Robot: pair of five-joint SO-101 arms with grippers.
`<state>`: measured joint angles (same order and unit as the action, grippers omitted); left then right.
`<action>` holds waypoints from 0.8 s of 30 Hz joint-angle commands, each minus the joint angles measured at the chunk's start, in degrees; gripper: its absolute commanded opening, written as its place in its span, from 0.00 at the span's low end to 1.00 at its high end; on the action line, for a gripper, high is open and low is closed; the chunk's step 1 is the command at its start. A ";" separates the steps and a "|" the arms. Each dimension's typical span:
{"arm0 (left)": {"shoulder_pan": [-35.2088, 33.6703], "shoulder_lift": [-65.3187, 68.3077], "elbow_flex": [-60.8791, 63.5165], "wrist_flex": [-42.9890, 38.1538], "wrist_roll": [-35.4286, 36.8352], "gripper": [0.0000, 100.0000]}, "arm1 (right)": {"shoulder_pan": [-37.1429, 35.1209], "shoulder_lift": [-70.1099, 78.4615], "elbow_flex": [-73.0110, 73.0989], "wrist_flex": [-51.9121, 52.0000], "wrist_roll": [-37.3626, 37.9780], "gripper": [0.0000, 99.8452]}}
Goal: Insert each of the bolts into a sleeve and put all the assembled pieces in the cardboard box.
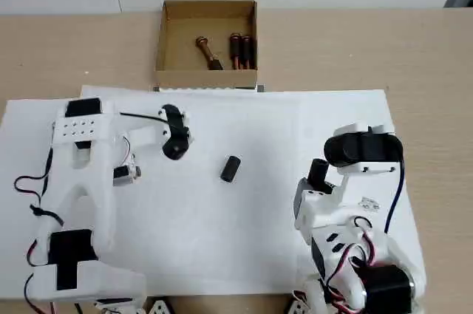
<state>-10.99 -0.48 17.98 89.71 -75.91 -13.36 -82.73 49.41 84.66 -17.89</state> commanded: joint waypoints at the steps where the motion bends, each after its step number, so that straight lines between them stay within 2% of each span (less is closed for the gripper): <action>1: 0.44 -0.35 -6.55 5.89 -4.31 0.00 | -0.13 -0.48 -1.23 -1.45 0.53 0.00; 6: 2.64 -0.44 -13.23 10.64 2.29 0.00 | -0.22 -0.40 -4.84 -1.19 0.70 0.00; 11: 8.26 -5.10 -14.99 10.64 18.90 0.00 | -0.31 -0.40 -6.33 0.22 1.76 0.00; 18: 19.52 -23.56 -14.73 10.55 25.67 0.00 | -0.31 -0.48 -7.56 2.51 5.19 0.00; 21: 23.30 -29.36 -14.64 8.26 31.12 0.00 | -0.31 -0.48 -7.56 2.68 6.07 0.00; 24: 23.91 -32.62 -14.46 2.99 39.47 0.00 | -0.31 -0.48 -7.21 2.68 7.03 0.00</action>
<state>11.96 -28.53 5.58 97.10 -43.65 -13.45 -83.52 44.48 87.21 -12.00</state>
